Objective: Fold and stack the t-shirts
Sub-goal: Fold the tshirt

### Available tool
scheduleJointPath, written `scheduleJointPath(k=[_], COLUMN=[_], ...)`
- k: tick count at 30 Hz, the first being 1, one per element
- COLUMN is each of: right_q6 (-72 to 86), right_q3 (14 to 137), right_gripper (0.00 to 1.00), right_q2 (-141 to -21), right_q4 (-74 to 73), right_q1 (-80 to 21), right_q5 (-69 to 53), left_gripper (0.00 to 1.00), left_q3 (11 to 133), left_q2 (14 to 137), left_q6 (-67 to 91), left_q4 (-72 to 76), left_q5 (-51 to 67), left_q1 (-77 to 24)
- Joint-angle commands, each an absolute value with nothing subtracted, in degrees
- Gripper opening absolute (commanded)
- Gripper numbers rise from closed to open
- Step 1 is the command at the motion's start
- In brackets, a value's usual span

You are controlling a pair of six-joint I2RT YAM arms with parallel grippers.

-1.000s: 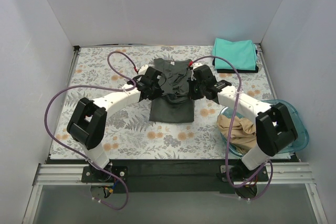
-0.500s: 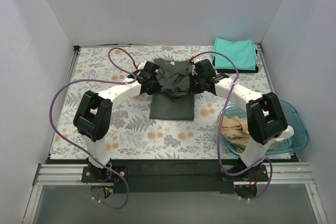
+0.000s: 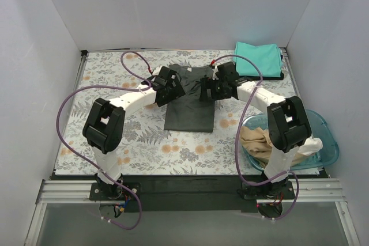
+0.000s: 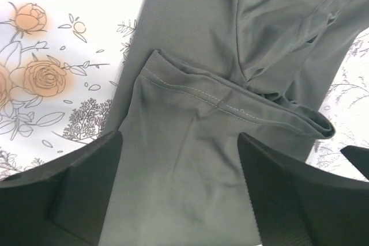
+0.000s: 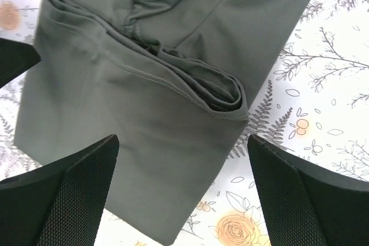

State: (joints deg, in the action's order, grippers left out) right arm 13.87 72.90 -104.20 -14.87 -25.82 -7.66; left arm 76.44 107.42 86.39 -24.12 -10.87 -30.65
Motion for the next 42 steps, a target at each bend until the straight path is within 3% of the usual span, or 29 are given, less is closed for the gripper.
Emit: scheduleJointPath(k=[1, 9, 14, 17, 24, 30, 32, 37, 42], right_q6=[12.31, 14.15, 16.08, 16.17, 18.19, 16.88, 16.09, 14.94, 14.50], right_q3=[72.69, 61.10, 49.32, 44.32, 38.33, 36.39, 37.00, 38.76, 39.02], right_gripper=[0.98, 0.98, 0.98, 0.98, 0.98, 0.98, 0.97, 0.95, 0.95], right_q2=[-99.68, -87.56, -71.74, -65.14, -61.52, -64.77, -67.14, -70.92, -71.89], right_q4=[-13.80, -11.69, -5.28, -3.52, -2.90, -3.34, -4.30, -5.53, -6.24], right_q1=[-25.84, -25.84, -26.19, -26.19, -26.45, -30.23, -31.72, -34.89, -36.21], right_q5=[-10.98, -11.17, -1.33, -1.75, -15.54, -16.52, -16.26, -13.54, -10.55], left_gripper=[0.84, 0.88, 0.92, 0.92, 0.93, 0.92, 0.87, 0.59, 0.51], left_q3=[75.24, 64.87, 56.52, 52.40, 45.18, 40.79, 40.69, 41.40, 43.15], left_q2=[101.08, 89.75, 83.59, 79.46, 75.32, 75.32, 77.07, 81.47, 85.07], left_q6=[86.66, 88.42, 90.00, 91.14, 94.22, 94.92, 94.92, 95.71, 95.36], left_q4=[-24.35, -24.43, -24.61, -24.87, -24.43, -21.45, -20.48, -18.82, -17.84], left_q5=[-13.18, -11.52, -8.88, -9.23, -4.40, -2.37, -2.37, -4.65, -5.71], left_q1=[-30.32, -30.24, -30.41, -30.41, -30.76, -31.29, -31.29, -31.20, -31.29])
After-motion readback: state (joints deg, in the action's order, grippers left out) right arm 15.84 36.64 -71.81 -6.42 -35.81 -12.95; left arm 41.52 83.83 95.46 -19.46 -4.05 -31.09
